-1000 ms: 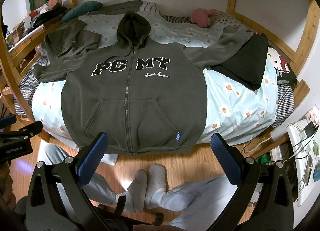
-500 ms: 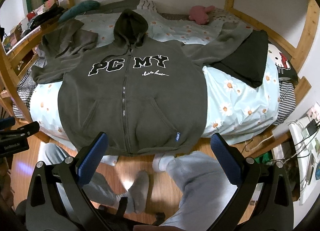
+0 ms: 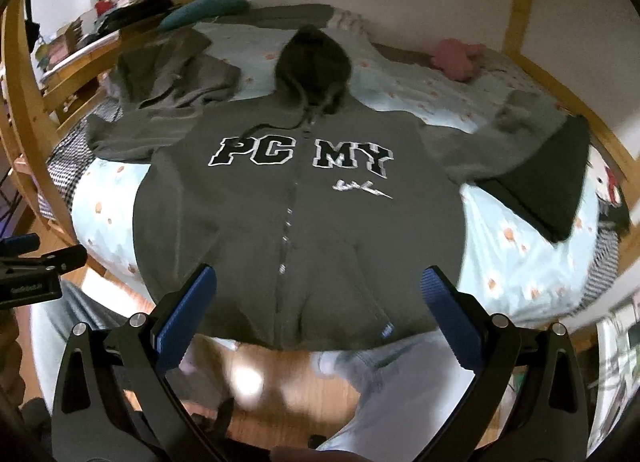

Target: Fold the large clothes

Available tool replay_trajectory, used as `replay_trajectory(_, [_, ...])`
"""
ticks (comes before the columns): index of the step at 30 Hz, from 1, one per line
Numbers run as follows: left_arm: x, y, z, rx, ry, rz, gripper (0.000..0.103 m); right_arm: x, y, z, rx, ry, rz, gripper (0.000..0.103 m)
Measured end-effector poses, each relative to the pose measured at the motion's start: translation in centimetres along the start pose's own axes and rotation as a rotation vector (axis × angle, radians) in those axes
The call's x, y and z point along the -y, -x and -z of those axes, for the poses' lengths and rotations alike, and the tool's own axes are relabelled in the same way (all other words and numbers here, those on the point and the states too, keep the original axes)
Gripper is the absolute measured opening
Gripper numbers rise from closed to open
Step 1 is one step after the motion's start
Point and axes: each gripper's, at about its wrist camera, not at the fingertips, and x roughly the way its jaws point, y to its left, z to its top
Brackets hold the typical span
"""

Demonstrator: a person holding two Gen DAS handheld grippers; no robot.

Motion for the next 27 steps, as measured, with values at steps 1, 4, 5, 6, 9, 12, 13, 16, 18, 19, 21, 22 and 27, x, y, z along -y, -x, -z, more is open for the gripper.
replay_trajectory(1, [-0.4,-0.4,-0.3,-0.005,0.007,0.003,0.098,-0.2,-0.5,-0.4,-0.003,0.003,-0.005,0.1])
replay_trajectory(4, [-2.4,-2.5,-2.1,-0.027,0.045,0.042,0.098,-2.1,-3.1,-2.0,-0.012,0.029,-0.054,0.1])
replay_trajectory(5, [-3.1,-3.0,-2.6,-0.027,0.058,0.049,0.098,-3.0,-3.9,-2.5,-0.016,0.048,-0.074,0.1])
replay_trajectory(6, [-3.9,-3.8,-3.3,-0.027,0.076,0.06,0.098,-3.7,-4.7,-3.0,-0.022,0.067,-0.088,0.1])
replay_trajectory(9, [-7.5,-7.2,-6.2,-0.041,0.155,0.115,0.098,-7.2,-7.4,-4.6,-0.035,0.146,-0.135,0.101])
replay_trajectory(12, [-10.8,-10.8,-9.2,-0.037,0.222,0.131,0.098,-10.7,-9.9,-6.1,-0.032,0.195,-0.155,0.101])
replay_trajectory(13, [-11.8,-11.9,-10.0,-0.034,0.237,0.127,0.098,-11.8,-10.6,-6.5,-0.032,0.211,-0.165,0.101])
replay_trajectory(16, [-15.1,-16.1,-13.0,-0.035,0.299,0.127,0.098,-15.7,-13.1,-7.8,-0.047,0.286,-0.215,0.101])
replay_trajectory(18, [-16.8,-18.5,-14.6,-0.045,0.332,0.136,0.098,-17.7,-14.4,-8.3,-0.052,0.324,-0.218,0.101])
replay_trajectory(19, [-17.8,-19.9,-15.5,-0.05,0.35,0.14,0.098,-18.6,-15.0,-8.5,-0.054,0.34,-0.217,0.101])
replay_trajectory(21, [-19.3,-21.8,-16.9,-0.055,0.371,0.142,0.098,-20.4,-16.7,-8.9,-0.069,0.359,-0.218,0.101])
replay_trajectory(22, [-20.3,-22.8,-17.8,-0.051,0.387,0.146,0.098,-21.2,-17.5,-9.1,-0.082,0.366,-0.229,0.101])
replay_trajectory(27, [-23.4,-25.4,-20.6,-0.027,0.446,0.217,0.098,-25.9,-21.4,-9.7,-0.066,0.48,-0.244,0.101])
